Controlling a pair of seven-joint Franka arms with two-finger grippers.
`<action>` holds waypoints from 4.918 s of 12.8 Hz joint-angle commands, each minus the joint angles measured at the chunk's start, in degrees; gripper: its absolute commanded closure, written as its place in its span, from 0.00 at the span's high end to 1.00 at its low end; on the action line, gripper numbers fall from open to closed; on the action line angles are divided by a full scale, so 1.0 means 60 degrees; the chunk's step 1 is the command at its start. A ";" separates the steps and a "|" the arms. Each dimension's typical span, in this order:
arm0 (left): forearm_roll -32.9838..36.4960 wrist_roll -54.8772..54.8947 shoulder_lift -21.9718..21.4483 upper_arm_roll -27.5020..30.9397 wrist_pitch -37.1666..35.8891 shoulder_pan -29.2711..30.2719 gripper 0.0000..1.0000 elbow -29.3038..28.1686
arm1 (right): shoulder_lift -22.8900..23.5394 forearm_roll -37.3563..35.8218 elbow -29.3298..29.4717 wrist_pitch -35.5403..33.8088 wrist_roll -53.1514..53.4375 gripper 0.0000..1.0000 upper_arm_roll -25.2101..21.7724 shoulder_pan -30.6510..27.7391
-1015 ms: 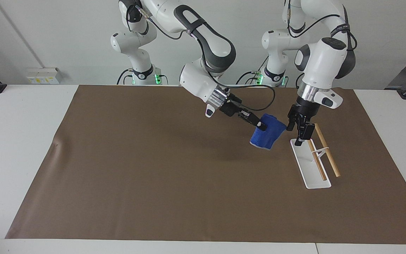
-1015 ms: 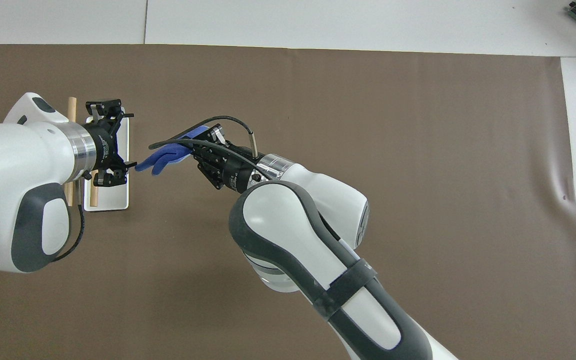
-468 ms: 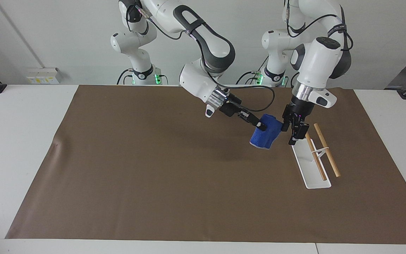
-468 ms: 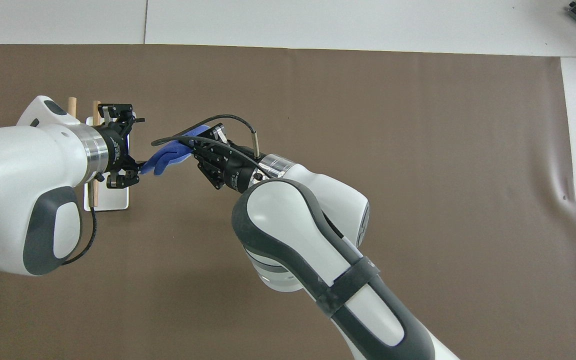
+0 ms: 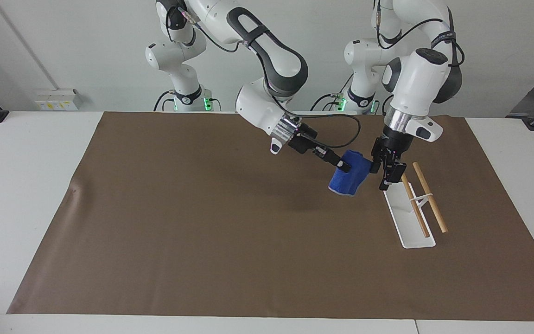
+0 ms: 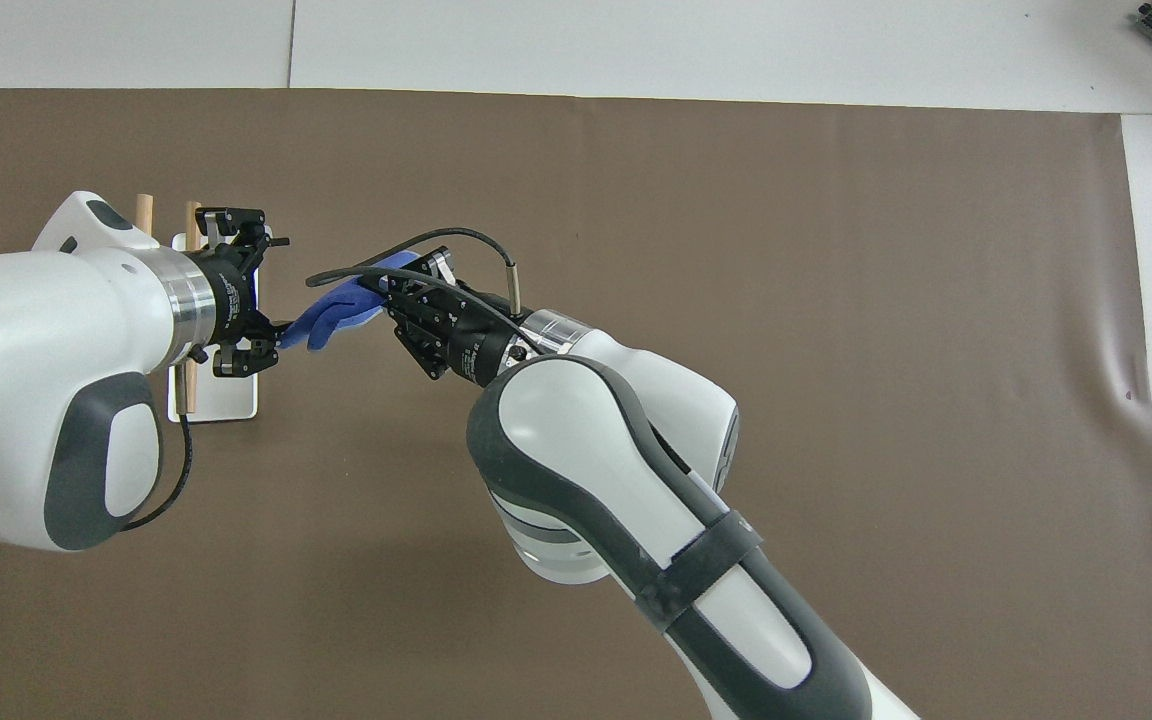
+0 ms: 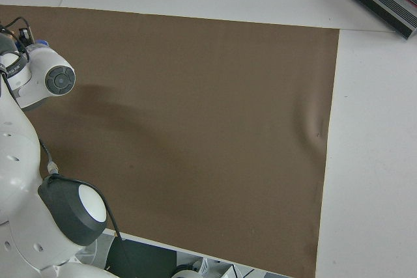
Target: Right arm passes towel to left arm to hang
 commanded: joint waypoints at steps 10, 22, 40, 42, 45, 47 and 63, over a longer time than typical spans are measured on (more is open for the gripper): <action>-0.0504 0.1846 -0.0268 -0.0082 -0.1962 0.0091 0.86 -0.0011 | 0.0116 0.0299 0.0233 0.0248 0.0033 0.00 0.0136 -0.0078; -0.0639 0.0345 0.0025 -0.0052 -0.0102 0.0208 0.48 0.0238 | 0.0116 0.0284 0.0233 0.0248 0.0018 0.00 0.0136 -0.0078; -0.0639 0.4359 0.0303 0.0050 0.0000 0.0442 0.00 0.0707 | -0.0015 0.0007 -0.0044 0.1488 -0.0724 1.00 0.0107 -0.0107; -0.0625 0.4885 0.0318 0.0094 0.0015 0.0457 0.00 0.0721 | -0.0060 -0.0504 -0.0497 0.2002 -0.2143 1.00 0.0063 -0.0137; -0.0595 0.5954 0.0347 0.0197 0.0321 0.0486 0.00 0.0751 | -0.0118 -0.1266 -0.1069 0.2225 -0.4048 1.00 0.0048 -0.0822; -0.0595 0.6687 0.0479 0.0474 0.0745 0.0545 0.00 0.0838 | -0.0162 -0.1982 -0.1349 0.2181 -0.5105 1.00 0.0048 -0.1423; -0.0624 1.0379 0.0933 0.2582 0.0747 0.0633 0.00 0.1381 | -0.1289 -1.4226 -0.1176 -0.4930 -0.5153 1.00 -0.1575 -0.5132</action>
